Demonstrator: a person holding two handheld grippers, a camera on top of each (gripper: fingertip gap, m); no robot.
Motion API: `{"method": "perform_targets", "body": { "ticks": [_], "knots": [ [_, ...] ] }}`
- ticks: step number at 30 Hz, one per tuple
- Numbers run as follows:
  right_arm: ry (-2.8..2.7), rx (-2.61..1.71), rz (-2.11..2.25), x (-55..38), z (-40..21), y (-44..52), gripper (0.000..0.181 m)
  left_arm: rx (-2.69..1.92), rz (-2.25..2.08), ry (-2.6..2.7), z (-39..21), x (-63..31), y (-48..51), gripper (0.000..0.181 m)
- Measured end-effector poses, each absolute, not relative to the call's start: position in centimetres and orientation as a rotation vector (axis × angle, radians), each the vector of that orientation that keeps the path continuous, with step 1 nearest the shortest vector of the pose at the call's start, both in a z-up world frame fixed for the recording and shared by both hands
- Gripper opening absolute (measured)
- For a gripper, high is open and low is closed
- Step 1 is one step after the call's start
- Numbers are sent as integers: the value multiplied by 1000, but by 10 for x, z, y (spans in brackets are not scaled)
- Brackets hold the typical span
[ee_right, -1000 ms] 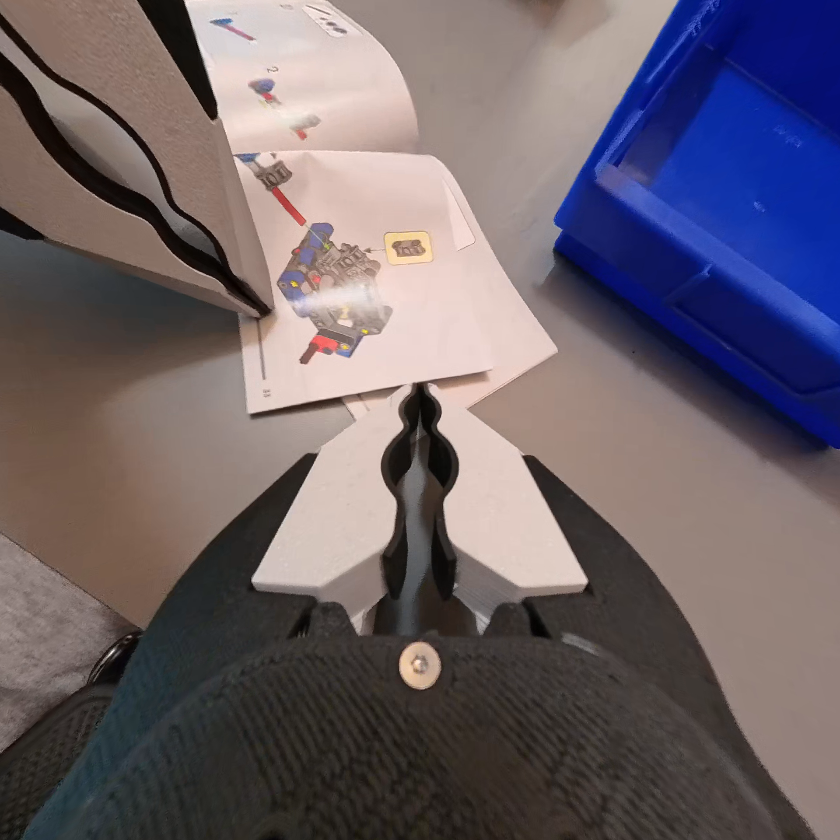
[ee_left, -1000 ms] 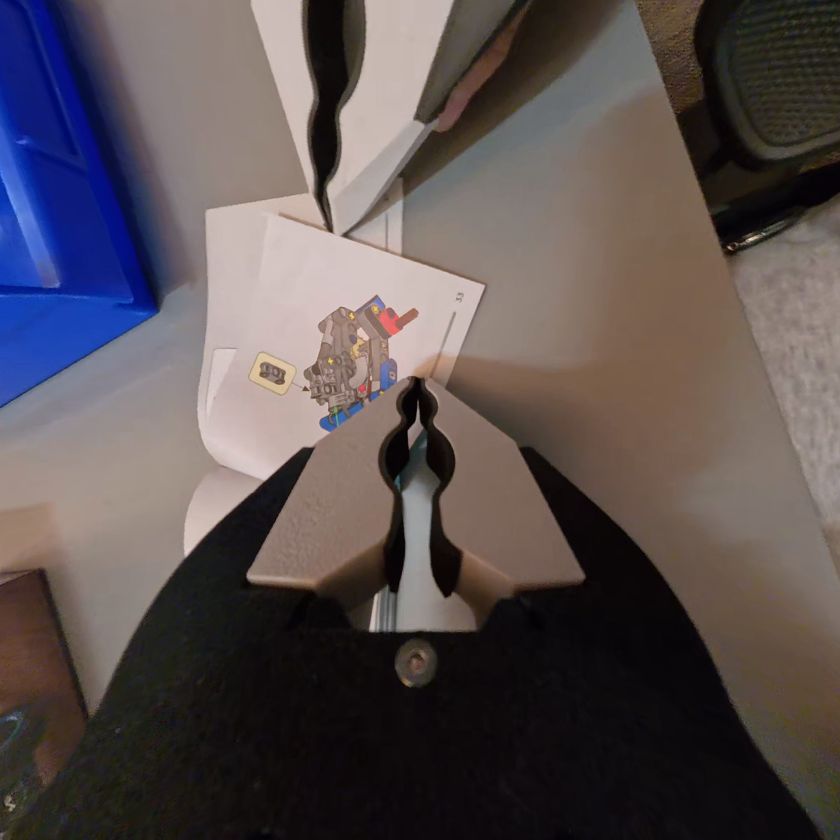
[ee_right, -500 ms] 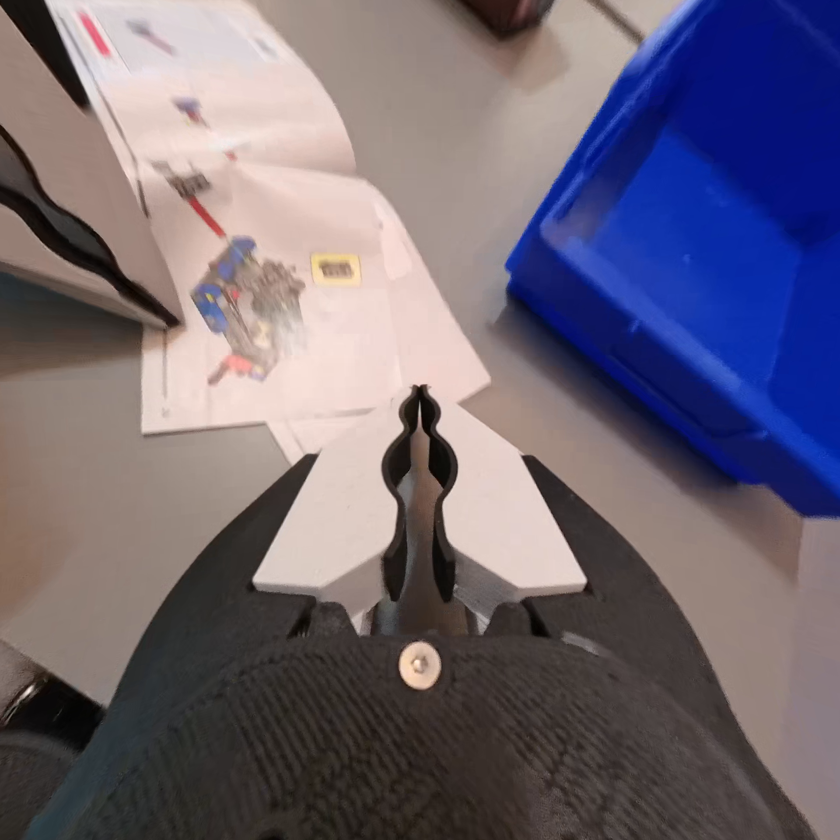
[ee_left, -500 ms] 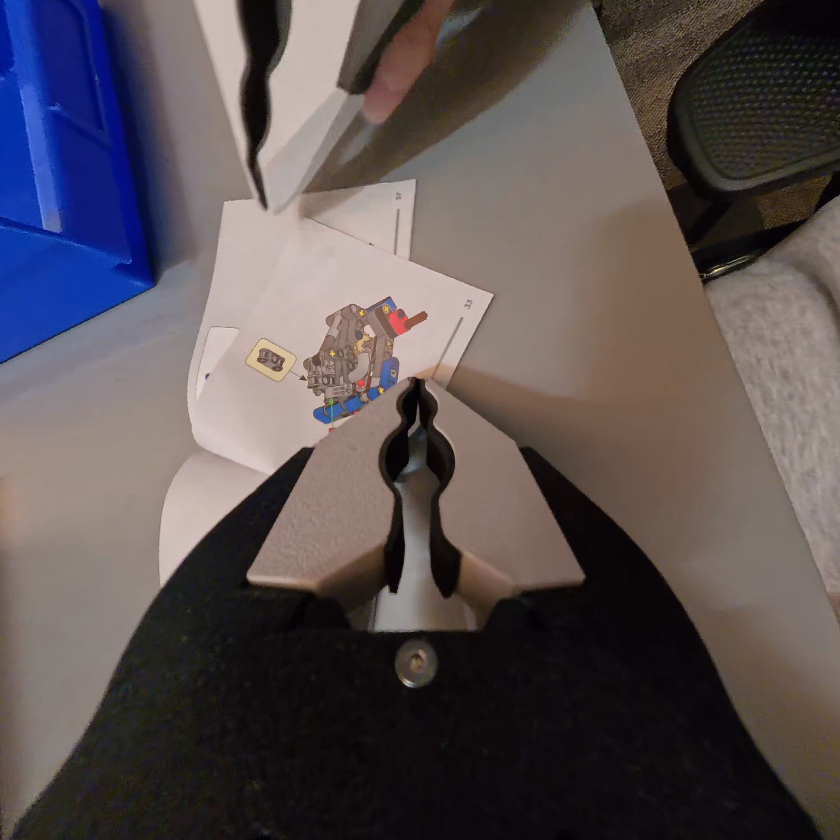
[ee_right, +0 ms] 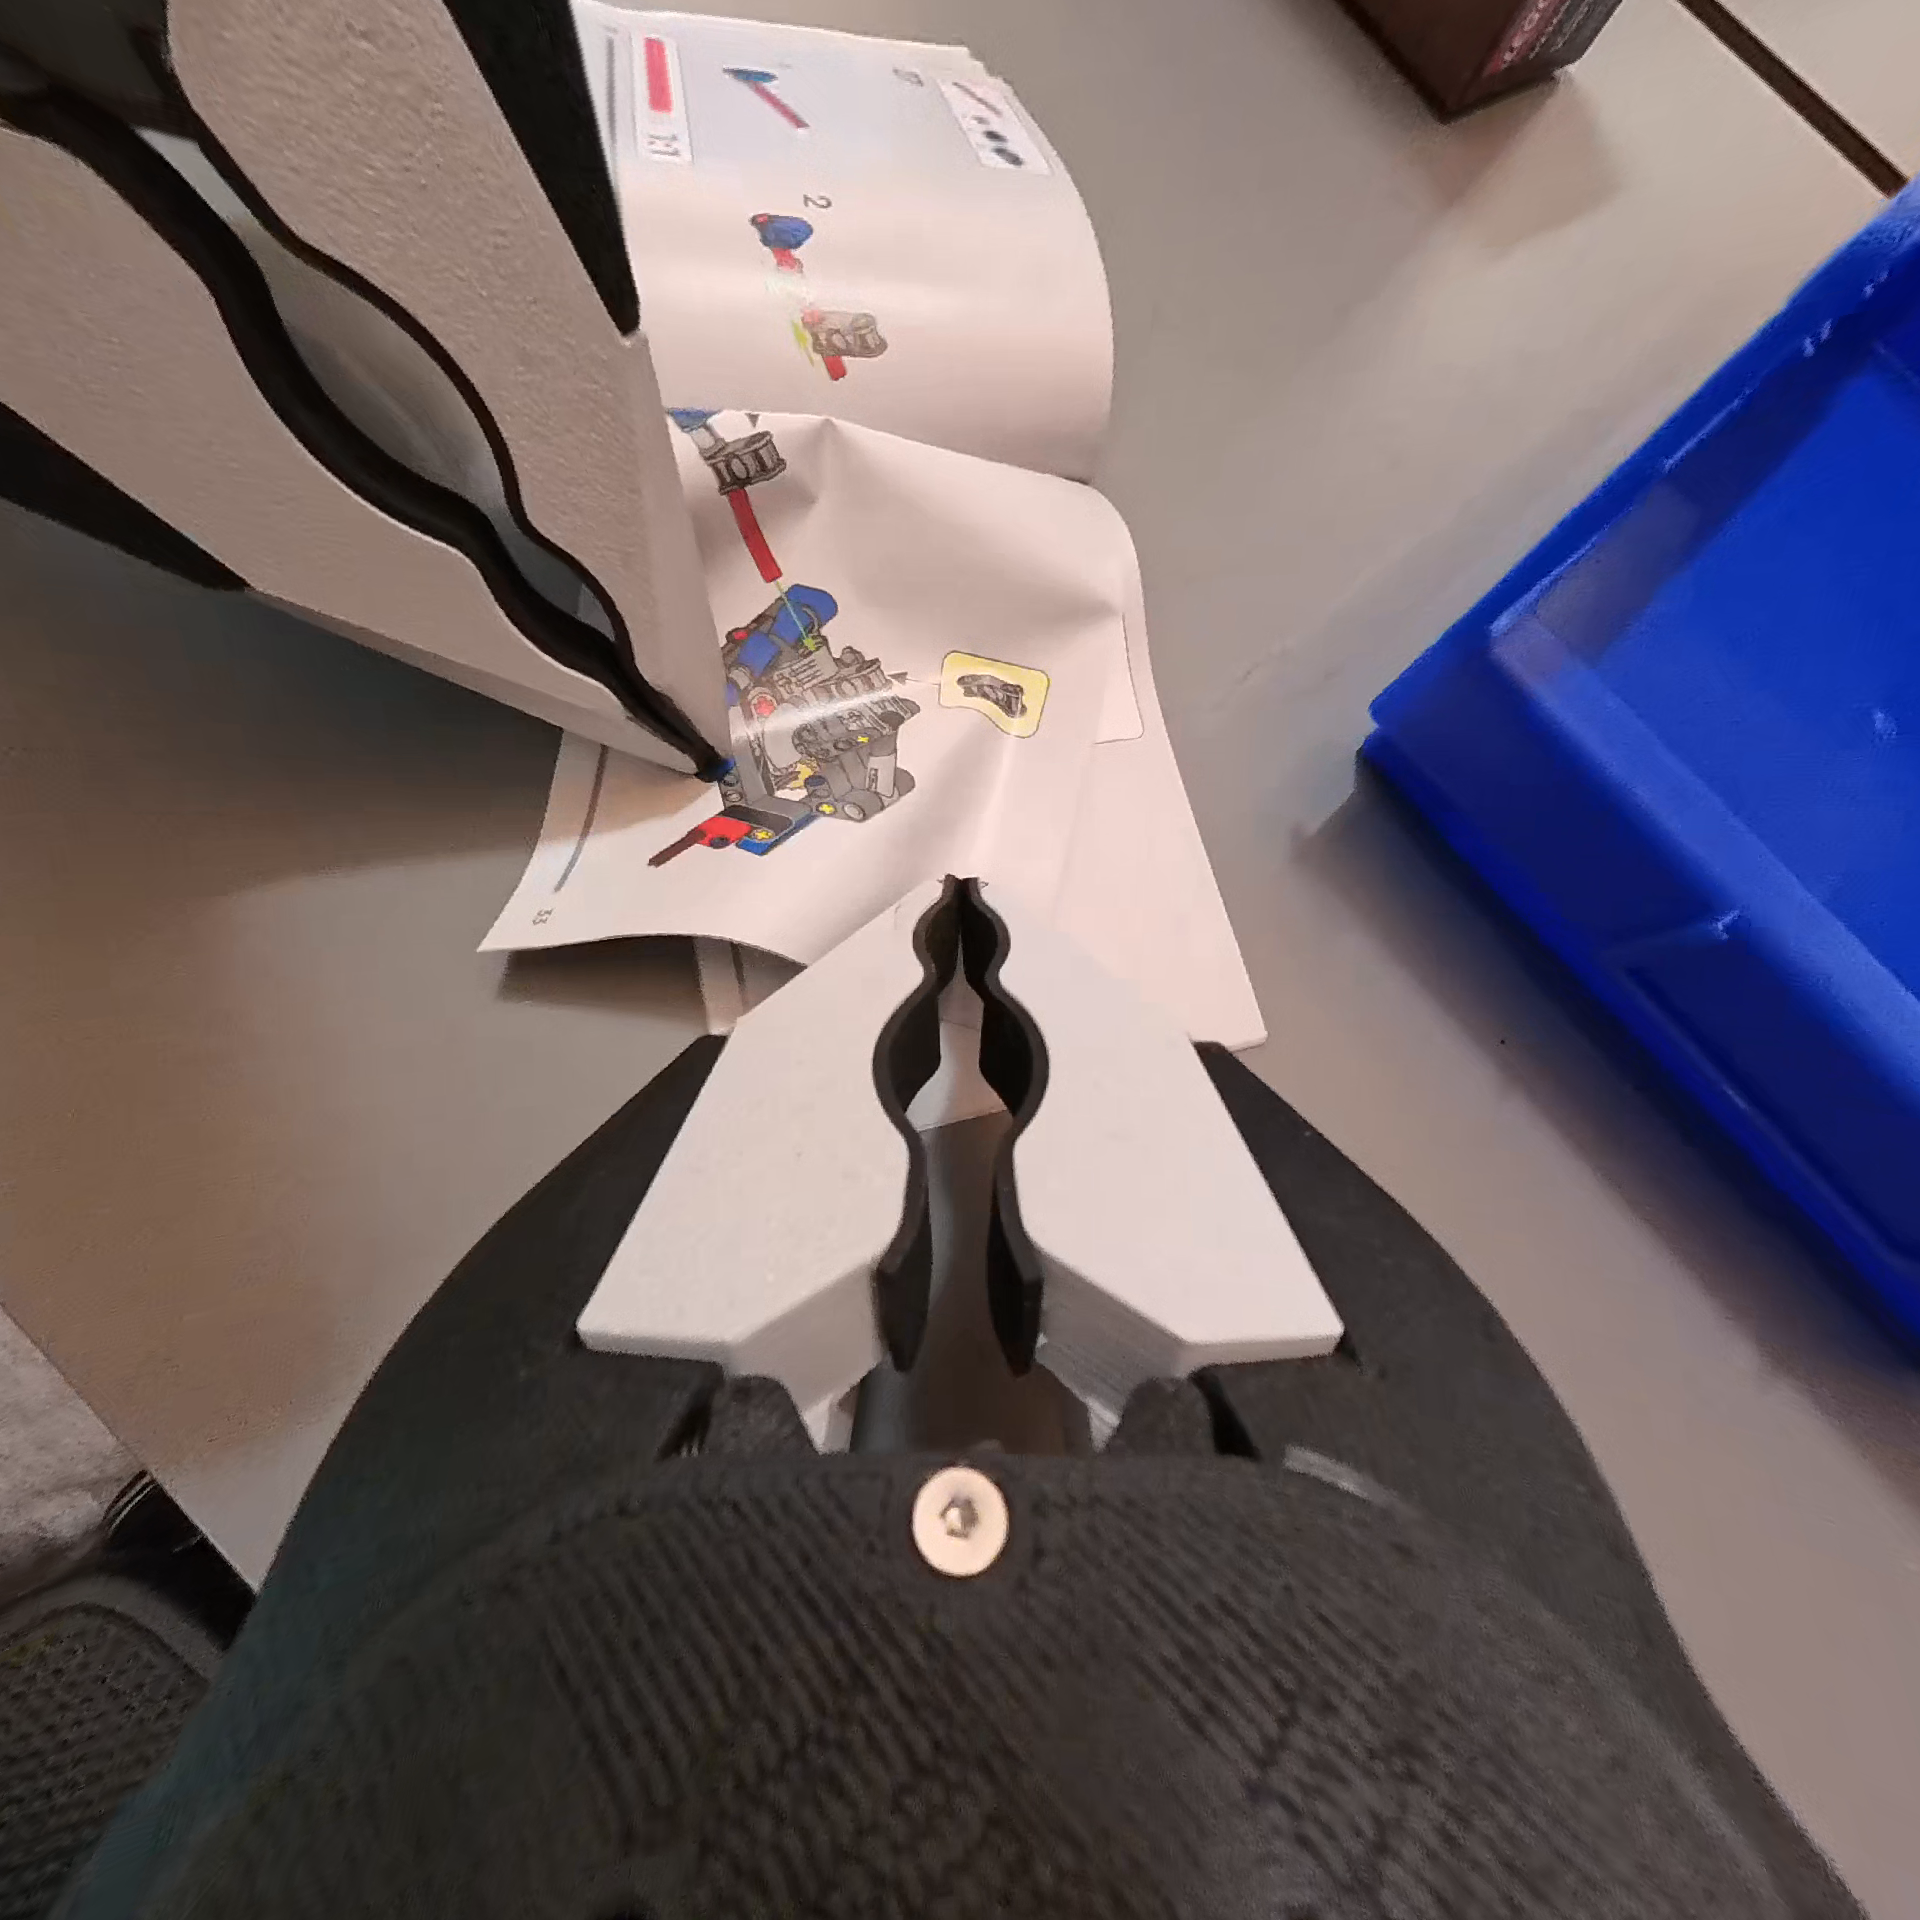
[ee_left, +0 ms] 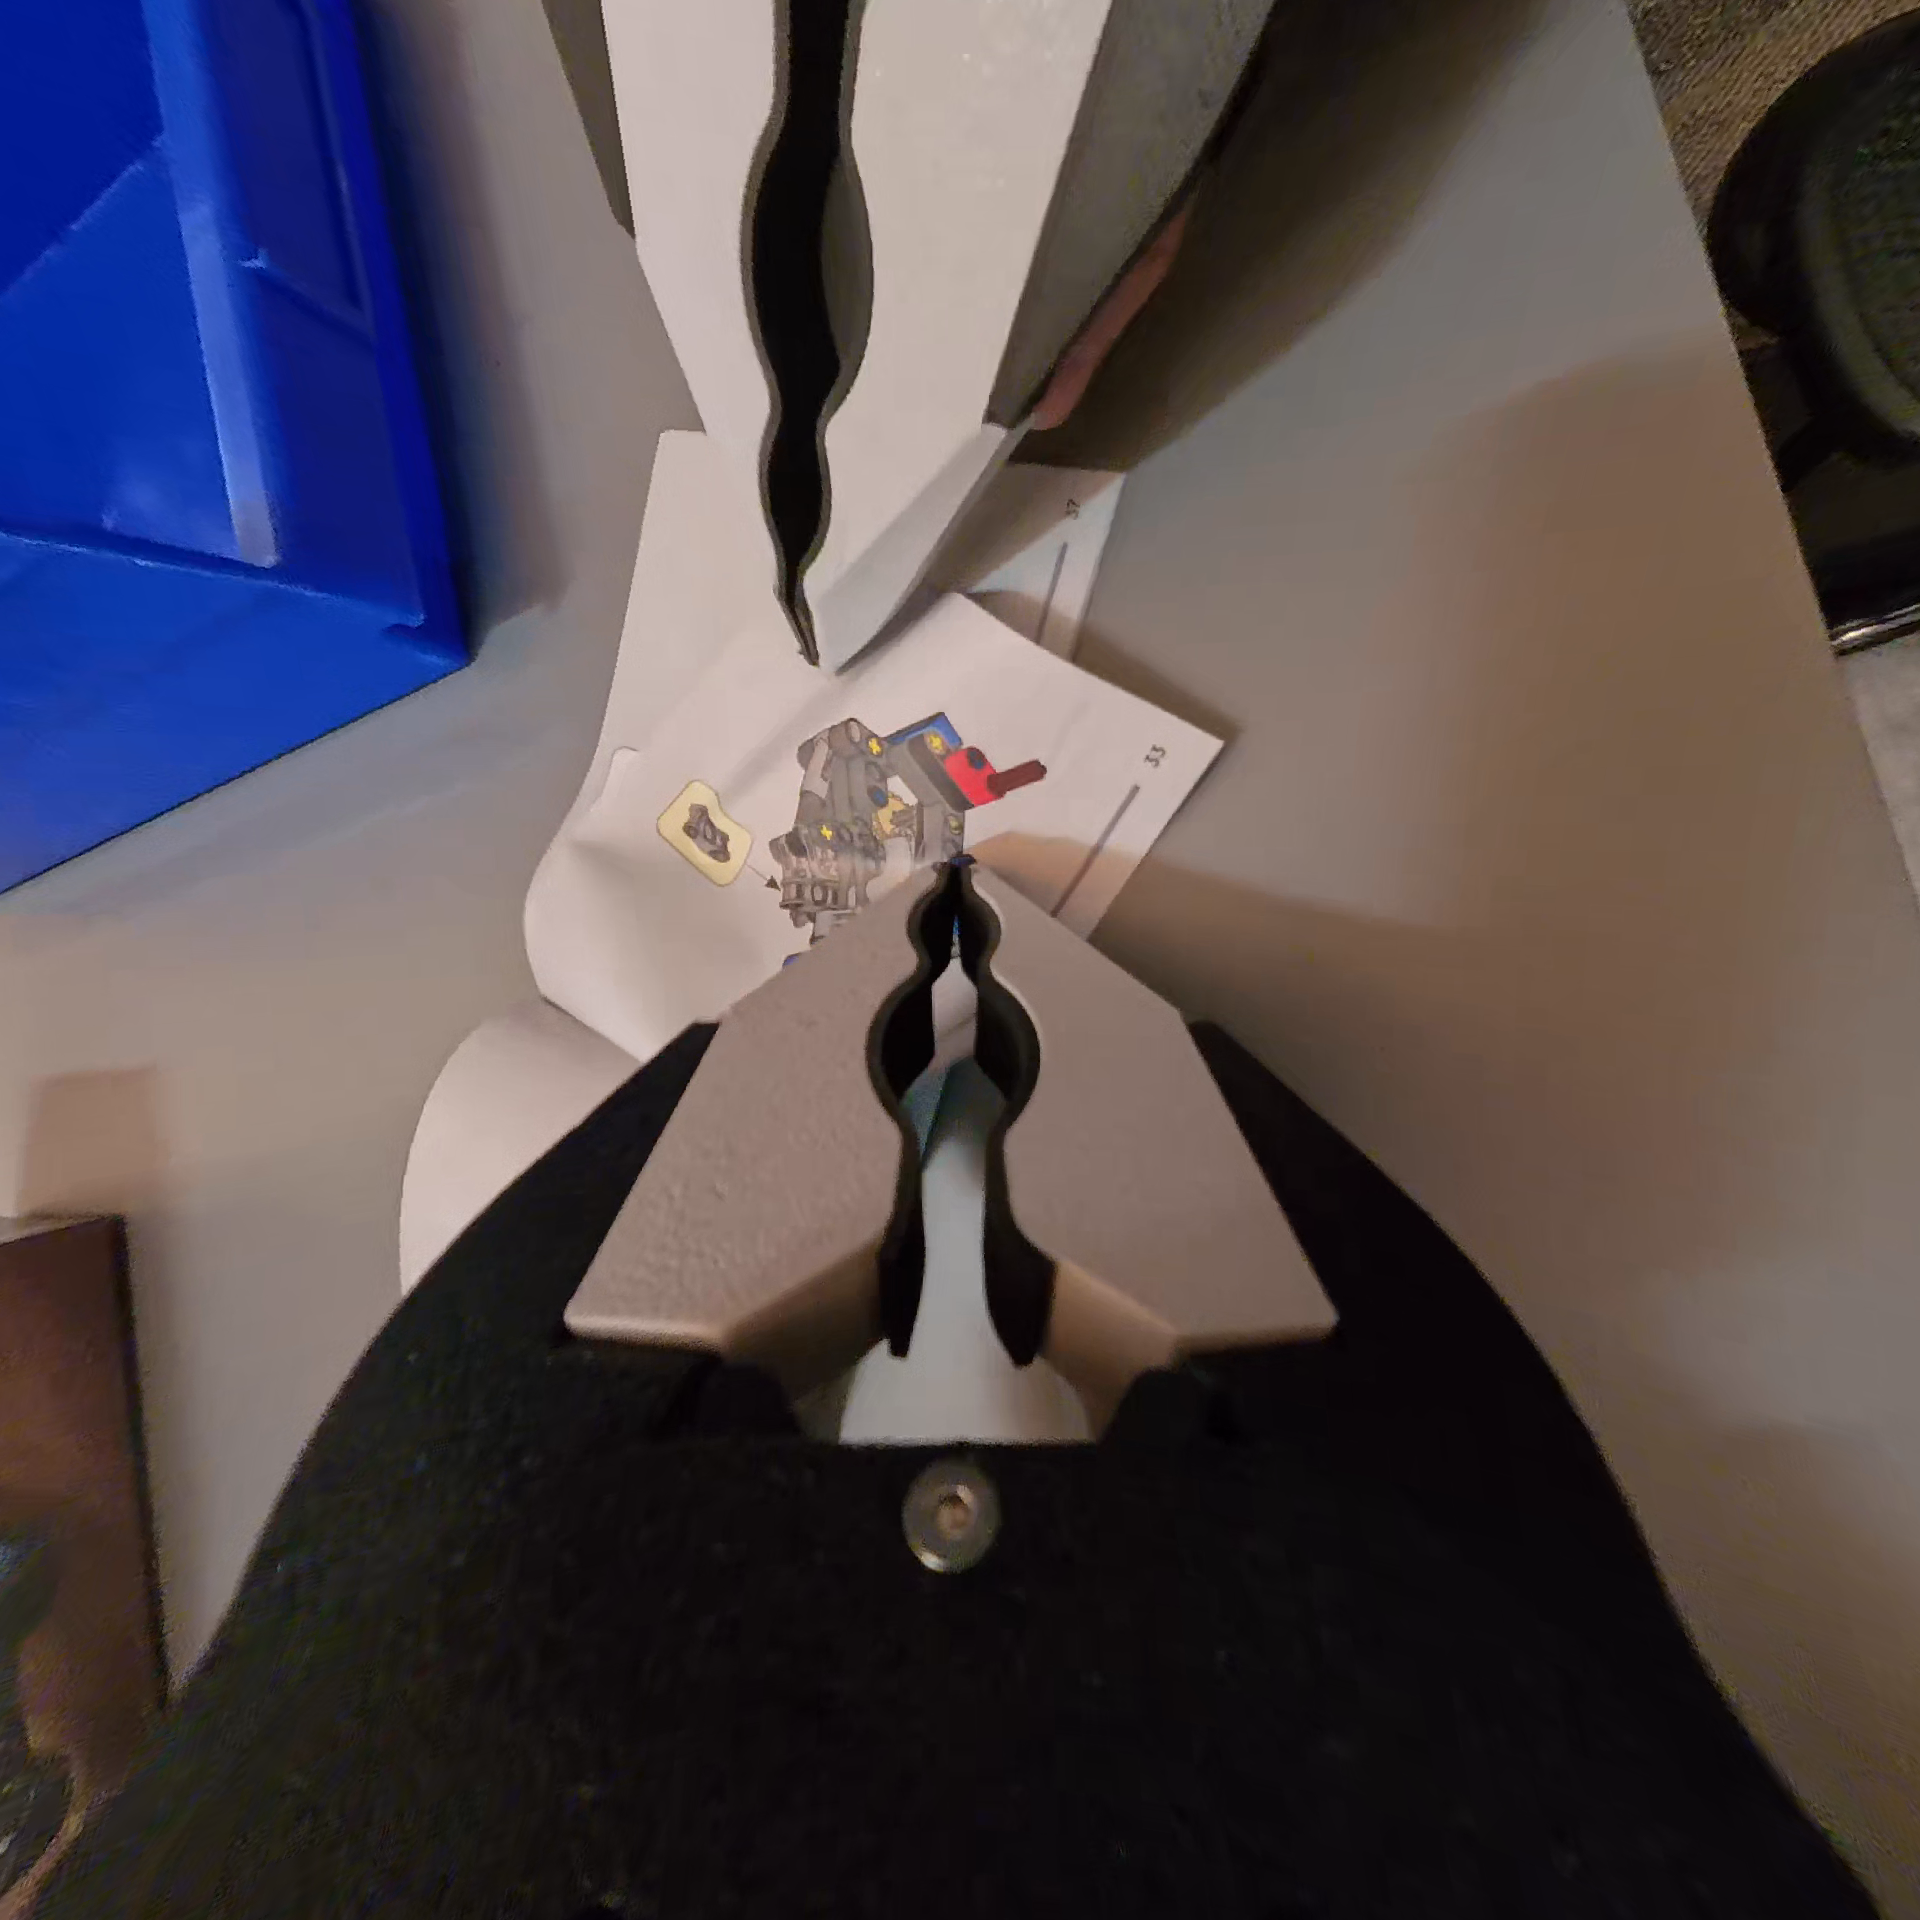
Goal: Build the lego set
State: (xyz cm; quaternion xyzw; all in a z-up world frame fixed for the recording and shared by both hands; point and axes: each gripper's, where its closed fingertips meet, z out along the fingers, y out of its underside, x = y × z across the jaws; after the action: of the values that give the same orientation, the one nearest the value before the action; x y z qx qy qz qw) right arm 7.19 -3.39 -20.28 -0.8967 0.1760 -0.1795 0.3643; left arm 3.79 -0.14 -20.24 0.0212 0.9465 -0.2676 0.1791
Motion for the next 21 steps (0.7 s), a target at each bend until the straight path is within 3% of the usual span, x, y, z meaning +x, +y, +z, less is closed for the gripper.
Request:
{"method": "perform_targets", "body": {
  "ticks": [13, 20, 21],
  "knots": [
    [355, -2333, -455, 62, -202, -23, 0, -60, -891, 2574, -181, 35, -2, 0],
    [369, -2321, -436, 62, -201, -23, 0, 77, -876, 2507, -167, 6, -1, 41],
    [370, -2317, -435, 62, -201, -23, 0, 107, -831, 2463, -168, 8, 3, 41]
  ]
}}
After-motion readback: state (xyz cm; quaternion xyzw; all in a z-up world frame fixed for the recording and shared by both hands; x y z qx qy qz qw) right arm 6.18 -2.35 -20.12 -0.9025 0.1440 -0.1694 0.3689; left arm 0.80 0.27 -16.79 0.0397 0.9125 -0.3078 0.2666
